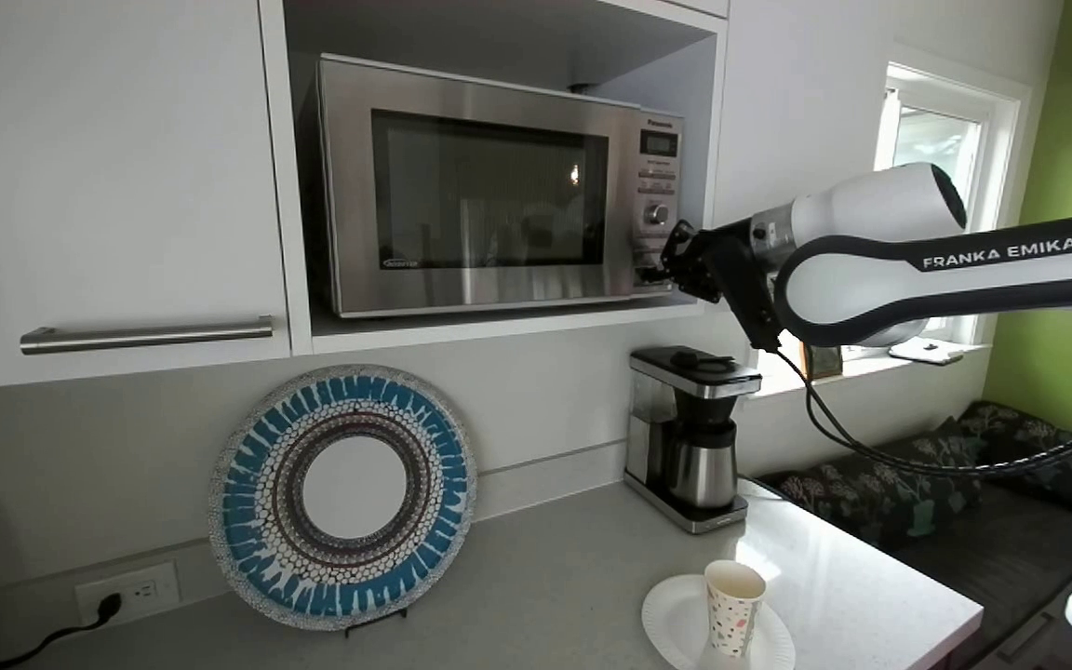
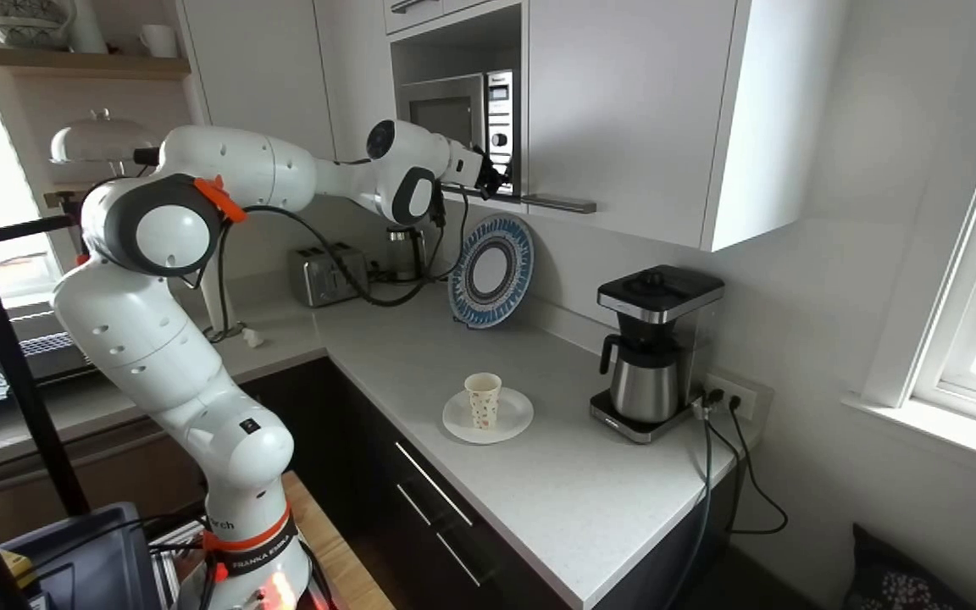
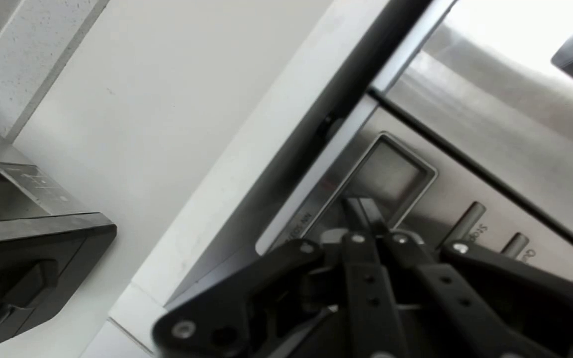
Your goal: Push the bottom silver button on the right side of the microwave and open the microwave door fully
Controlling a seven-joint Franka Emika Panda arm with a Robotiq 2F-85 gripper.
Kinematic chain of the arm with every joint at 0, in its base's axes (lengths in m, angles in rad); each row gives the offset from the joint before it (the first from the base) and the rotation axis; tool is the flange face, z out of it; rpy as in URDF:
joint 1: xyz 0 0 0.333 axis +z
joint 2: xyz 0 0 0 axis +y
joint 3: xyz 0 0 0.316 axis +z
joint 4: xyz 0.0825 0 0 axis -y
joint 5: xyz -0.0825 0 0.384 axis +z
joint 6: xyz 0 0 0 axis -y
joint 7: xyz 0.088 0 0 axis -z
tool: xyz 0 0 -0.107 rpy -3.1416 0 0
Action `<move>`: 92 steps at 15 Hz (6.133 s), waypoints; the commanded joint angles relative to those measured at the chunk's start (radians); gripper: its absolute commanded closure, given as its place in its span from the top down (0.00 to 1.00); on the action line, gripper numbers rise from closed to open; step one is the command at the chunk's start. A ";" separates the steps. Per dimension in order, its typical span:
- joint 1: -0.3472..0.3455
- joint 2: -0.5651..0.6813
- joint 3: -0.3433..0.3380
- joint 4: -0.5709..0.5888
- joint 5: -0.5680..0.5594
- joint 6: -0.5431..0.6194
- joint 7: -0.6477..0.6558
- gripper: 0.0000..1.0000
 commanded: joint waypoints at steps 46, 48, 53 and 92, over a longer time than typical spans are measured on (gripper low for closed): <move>-0.551 -0.095 0.483 0.056 -0.305 -0.275 0.466 0.00; -0.548 -0.088 0.477 0.051 -0.299 -0.242 0.467 0.00; -0.539 -0.053 0.459 0.045 -0.284 -0.166 0.452 0.00; -0.069 -0.119 0.075 0.156 0.060 -0.690 -0.252 1.00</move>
